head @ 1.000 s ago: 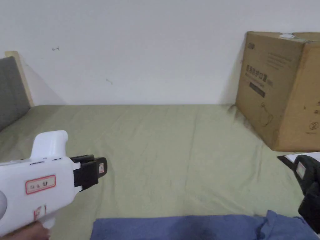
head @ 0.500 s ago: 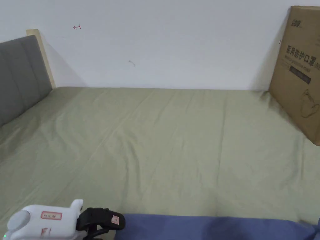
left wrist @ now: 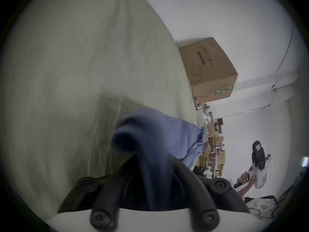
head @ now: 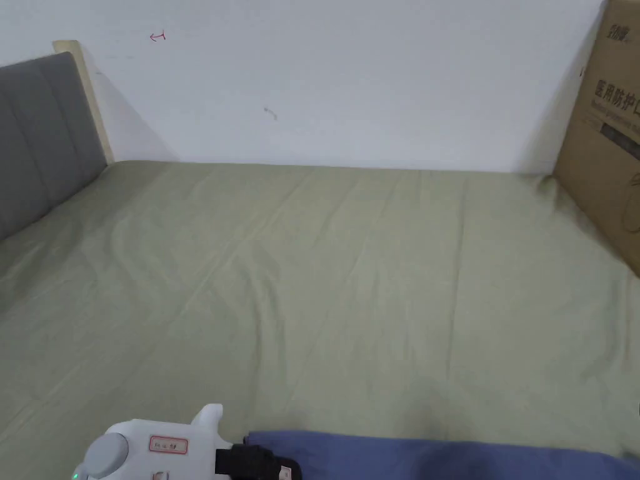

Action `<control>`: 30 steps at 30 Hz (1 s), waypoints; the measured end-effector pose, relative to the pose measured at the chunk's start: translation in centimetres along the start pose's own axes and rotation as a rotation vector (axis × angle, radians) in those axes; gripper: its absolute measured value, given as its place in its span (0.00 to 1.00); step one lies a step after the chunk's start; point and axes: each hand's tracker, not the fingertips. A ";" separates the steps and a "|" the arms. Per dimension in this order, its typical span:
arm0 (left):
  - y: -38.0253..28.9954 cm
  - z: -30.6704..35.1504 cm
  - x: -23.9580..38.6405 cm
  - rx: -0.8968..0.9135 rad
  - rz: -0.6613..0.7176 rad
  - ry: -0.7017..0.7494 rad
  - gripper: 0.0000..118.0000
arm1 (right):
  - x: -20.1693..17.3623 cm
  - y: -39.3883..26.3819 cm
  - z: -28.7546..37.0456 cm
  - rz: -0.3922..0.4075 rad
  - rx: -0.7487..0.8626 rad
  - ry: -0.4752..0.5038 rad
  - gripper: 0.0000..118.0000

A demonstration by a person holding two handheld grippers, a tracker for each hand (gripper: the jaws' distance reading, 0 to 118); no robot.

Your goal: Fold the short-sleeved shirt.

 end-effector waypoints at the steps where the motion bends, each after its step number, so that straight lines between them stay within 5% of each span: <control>1: -1.1 -4.4 1.0 -0.027 0.013 -0.081 0.05 | 0.1 -0.1 -0.1 -0.007 -0.006 0.007 0.00; 3: 2.8 5.6 3.0 0.008 -0.066 0.021 0.05 | 0.3 -0.2 -0.2 -0.013 -0.013 0.019 0.00; 7: 1.1 6.4 -0.6 0.018 -0.157 0.294 0.05 | 0.8 -0.5 -0.1 -0.027 -0.007 0.028 0.00; 8: 2.8 11.0 1.1 0.022 -0.205 0.416 0.05 | 0.9 -0.6 -0.1 -0.037 -0.005 0.033 0.00; 13: 1.1 10.5 10.1 -0.004 -0.357 0.890 0.05 | 1.3 -1.1 0.0 -0.071 -0.007 0.045 0.00; 16: 1.6 9.3 10.8 -0.023 -0.366 0.863 0.05 | 1.8 -1.5 0.3 -0.089 -0.013 0.047 0.00; 23: 0.6 0.4 18.4 -0.154 -0.246 0.378 0.05 | 3.6 -1.9 1.1 -0.122 -0.022 0.022 0.00; 25: 0.8 -3.1 19.6 -0.215 -0.266 0.330 0.24 | 4.2 -2.0 1.3 -0.130 -0.025 0.003 0.00; 27: 0.8 -5.9 20.5 -0.264 -0.287 0.281 0.86 | 4.7 -2.0 1.5 -0.140 -0.026 -0.012 0.00; 28: -0.9 -7.8 21.9 -0.259 -0.329 0.291 1.00 | 4.9 -2.0 1.6 -0.146 -0.027 -0.021 0.00; 30: -1.2 -9.1 22.8 -0.207 -0.366 0.289 0.98 | 5.3 -1.9 1.8 -0.156 -0.027 -0.031 0.00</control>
